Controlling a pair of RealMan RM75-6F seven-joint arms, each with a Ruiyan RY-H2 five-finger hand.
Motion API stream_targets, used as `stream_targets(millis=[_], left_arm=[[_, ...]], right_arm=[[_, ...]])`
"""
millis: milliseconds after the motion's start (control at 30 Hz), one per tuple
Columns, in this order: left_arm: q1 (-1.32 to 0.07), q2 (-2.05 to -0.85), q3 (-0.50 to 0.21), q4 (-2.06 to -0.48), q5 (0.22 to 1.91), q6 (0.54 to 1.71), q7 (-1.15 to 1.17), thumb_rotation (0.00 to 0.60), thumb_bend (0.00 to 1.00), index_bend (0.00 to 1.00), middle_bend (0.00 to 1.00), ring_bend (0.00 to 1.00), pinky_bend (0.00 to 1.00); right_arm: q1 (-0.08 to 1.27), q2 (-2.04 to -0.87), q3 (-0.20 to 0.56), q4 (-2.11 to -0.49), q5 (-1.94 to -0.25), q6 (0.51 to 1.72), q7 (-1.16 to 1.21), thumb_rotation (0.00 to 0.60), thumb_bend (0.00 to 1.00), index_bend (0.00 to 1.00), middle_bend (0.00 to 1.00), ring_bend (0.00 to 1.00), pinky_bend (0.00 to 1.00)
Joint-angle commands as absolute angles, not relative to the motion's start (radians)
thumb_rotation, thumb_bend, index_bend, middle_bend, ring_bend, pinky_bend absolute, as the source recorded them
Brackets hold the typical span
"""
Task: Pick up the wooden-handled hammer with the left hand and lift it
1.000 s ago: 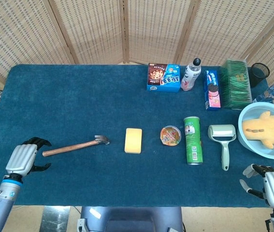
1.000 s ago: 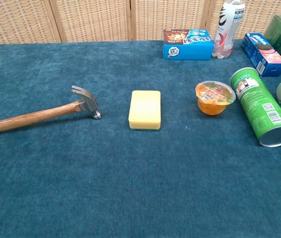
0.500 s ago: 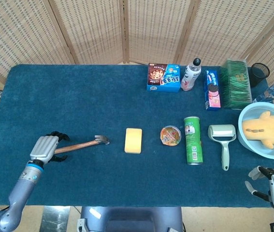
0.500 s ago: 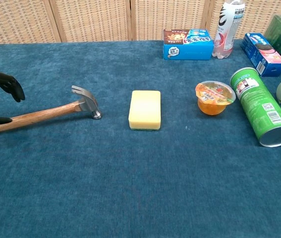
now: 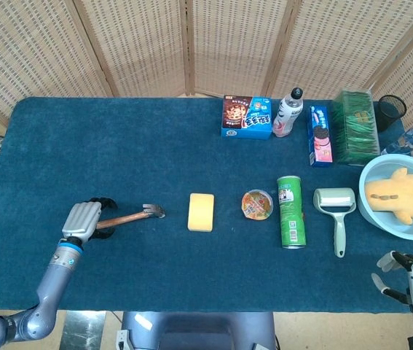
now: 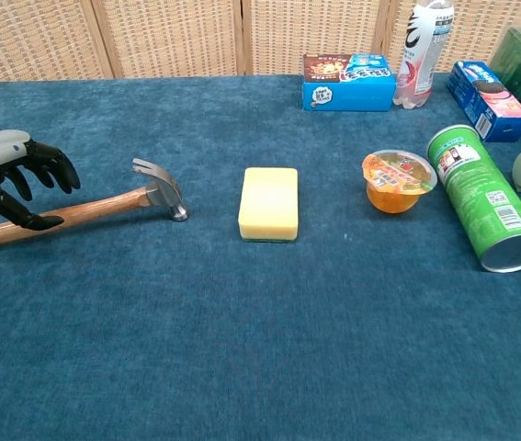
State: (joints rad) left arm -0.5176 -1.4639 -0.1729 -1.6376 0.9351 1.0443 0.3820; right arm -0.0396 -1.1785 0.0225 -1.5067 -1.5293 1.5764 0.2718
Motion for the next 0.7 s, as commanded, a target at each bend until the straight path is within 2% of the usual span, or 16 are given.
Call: stream_targets(millis=[33, 700], left_arm=[[-0.528, -1.476, -0.173, -1.629, 0.927, 1.048, 0.392, 0.600, 0.34, 0.32, 0.32, 0.26, 0.34], [-0.543, -1.511, -0.145, -1.619, 0.902, 1.058, 0.398, 0.600, 0.46, 0.33, 0.34, 0.30, 0.39]], right_arm=[[-0.041, -1.178, 0.023, -1.507, -1.529, 1.577, 0.272, 0.600, 0.29, 0.54, 0.58, 0.52, 0.45], [-0.053, -1.177, 0.027, -1.491, -1.531, 1.585, 0.291, 0.600, 0.29, 0.54, 0.58, 0.52, 0.45]])
